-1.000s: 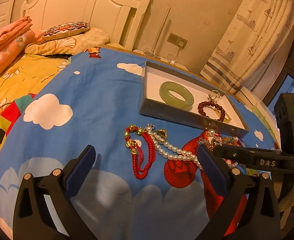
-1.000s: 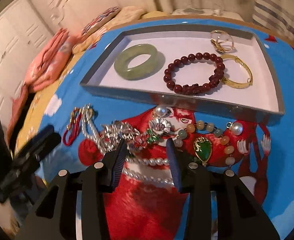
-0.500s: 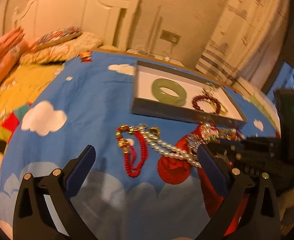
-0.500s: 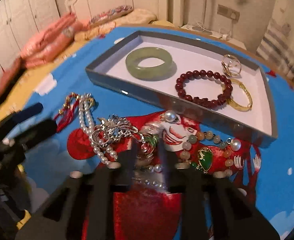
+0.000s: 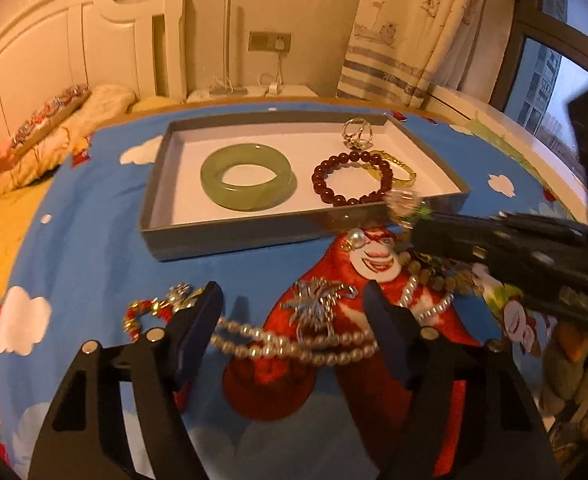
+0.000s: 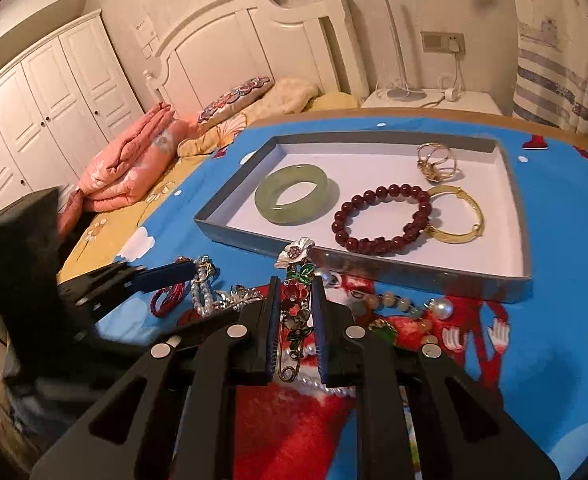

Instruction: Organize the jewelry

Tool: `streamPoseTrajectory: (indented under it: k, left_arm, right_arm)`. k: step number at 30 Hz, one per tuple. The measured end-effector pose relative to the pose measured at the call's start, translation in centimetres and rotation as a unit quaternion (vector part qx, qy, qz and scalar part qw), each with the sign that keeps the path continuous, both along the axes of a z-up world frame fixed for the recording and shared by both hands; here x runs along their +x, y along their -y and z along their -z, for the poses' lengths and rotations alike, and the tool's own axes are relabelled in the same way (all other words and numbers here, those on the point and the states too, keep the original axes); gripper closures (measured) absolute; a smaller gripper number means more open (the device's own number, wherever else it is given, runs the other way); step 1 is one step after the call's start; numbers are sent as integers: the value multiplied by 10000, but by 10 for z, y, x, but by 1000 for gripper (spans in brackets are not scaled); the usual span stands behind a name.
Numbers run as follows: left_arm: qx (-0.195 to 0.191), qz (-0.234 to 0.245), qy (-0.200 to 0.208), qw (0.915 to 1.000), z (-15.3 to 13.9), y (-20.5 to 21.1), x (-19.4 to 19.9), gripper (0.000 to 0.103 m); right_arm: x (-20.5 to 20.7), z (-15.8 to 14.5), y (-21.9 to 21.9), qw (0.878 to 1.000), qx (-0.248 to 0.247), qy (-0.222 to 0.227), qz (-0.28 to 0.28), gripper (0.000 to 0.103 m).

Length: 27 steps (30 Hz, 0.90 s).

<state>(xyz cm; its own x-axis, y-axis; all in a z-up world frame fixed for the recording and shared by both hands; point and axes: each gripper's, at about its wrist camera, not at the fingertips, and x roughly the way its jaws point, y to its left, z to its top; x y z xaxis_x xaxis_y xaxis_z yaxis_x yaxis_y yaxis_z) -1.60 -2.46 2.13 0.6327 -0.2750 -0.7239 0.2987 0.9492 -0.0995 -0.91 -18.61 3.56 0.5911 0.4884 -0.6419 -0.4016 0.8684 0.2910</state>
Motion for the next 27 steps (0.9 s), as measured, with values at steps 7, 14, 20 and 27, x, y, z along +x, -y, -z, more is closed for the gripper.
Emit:
streamPoseTrajectory:
  k: [7, 14, 20, 27]
  left_arm:
    - [413, 248, 23, 9988, 5, 21, 0, 89]
    - [866, -27, 922, 9920, -25, 27, -16, 92]
    - [2121, 405, 1396, 9664, -17, 65, -26, 89]
    - [5, 1410, 364, 9893, -11, 51, -36, 39]
  right_arm:
    - [-6, 3, 26, 9997, 180, -20, 183, 88]
    - [-12, 2, 34, 9994, 314, 14, 164, 88]
    - [-14, 2, 42, 9988, 421, 16, 230, 88]
    - [-17, -2, 66, 9976, 489, 66, 485, 88]
